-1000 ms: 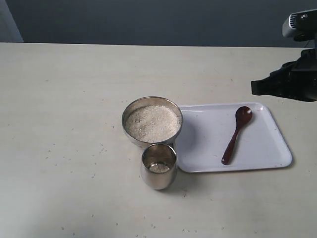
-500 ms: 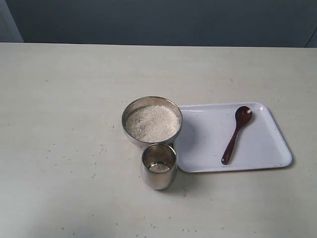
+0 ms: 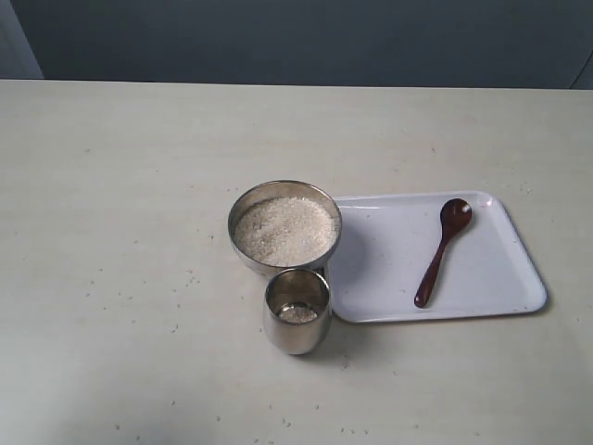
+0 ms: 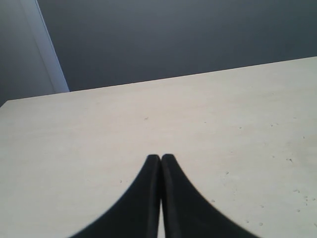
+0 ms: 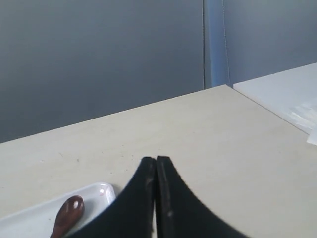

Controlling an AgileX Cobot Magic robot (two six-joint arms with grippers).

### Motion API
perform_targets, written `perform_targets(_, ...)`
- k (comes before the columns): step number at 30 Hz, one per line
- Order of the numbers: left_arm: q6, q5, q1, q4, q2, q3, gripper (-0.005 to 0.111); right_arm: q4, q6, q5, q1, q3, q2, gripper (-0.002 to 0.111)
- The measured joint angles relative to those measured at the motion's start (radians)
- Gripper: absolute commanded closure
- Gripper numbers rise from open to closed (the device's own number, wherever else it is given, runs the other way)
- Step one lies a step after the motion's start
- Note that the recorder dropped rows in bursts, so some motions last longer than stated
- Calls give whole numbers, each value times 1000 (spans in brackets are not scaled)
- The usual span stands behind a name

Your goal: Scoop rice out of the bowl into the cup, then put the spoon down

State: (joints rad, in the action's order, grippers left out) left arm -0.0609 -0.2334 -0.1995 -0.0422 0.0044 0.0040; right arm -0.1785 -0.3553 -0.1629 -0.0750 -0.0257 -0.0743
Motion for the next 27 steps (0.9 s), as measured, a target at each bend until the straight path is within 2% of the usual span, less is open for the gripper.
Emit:
perform_targets(4,0,0,0,0,0,0,106,25,0,-55,0,19,65,108)
perform_targets(15,0,0,0,0,0,0,106,54,12,-135,0,23,69,108)
perform_targets(27,0,0,0,0,0,0,106,154,215,-141,0,23,69,108)
